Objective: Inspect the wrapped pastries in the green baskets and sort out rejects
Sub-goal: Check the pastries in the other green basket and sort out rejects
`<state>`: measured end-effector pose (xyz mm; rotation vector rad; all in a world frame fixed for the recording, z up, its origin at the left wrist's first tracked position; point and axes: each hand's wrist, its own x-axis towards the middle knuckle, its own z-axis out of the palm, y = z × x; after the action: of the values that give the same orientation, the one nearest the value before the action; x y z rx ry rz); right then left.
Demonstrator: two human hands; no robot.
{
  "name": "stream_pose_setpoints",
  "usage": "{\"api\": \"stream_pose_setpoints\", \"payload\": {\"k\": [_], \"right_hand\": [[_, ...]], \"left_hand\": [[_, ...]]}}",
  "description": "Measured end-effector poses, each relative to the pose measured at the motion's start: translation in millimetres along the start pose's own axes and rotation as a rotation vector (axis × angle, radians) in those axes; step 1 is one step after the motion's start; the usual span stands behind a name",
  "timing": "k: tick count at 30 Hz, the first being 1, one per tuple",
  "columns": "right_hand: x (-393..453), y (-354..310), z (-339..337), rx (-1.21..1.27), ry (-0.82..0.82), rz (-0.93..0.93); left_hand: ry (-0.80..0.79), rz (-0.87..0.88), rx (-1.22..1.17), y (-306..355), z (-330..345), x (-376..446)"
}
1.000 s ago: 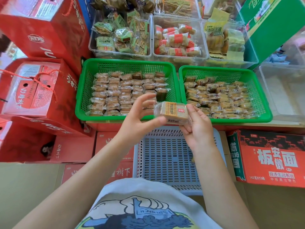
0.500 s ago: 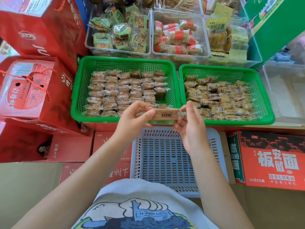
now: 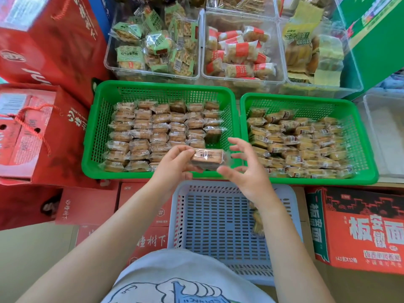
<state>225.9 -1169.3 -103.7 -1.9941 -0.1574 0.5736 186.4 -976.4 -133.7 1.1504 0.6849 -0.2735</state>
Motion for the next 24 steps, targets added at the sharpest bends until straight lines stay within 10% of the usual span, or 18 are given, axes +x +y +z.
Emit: {"api": "stream_pose_setpoints", "payload": {"k": [4, 8, 16, 24], "right_hand": [[33, 1, -3, -0.173, 0.013, -0.047], [74, 9, -7, -0.42, 0.151, -0.136], [143, 48, 25, -1.135, -0.118, -0.217], [167, 36, 21, -0.963, -0.022, -0.244]], "left_hand": [[-0.107, -0.102, -0.017, 6, 5, 30], [0.13, 0.076, 0.613, 0, 5, 60], [-0.018, 0.451, 1.407, -41, -3, 91], [-0.107, 0.412, 1.639, -50, -2, 97]]}}
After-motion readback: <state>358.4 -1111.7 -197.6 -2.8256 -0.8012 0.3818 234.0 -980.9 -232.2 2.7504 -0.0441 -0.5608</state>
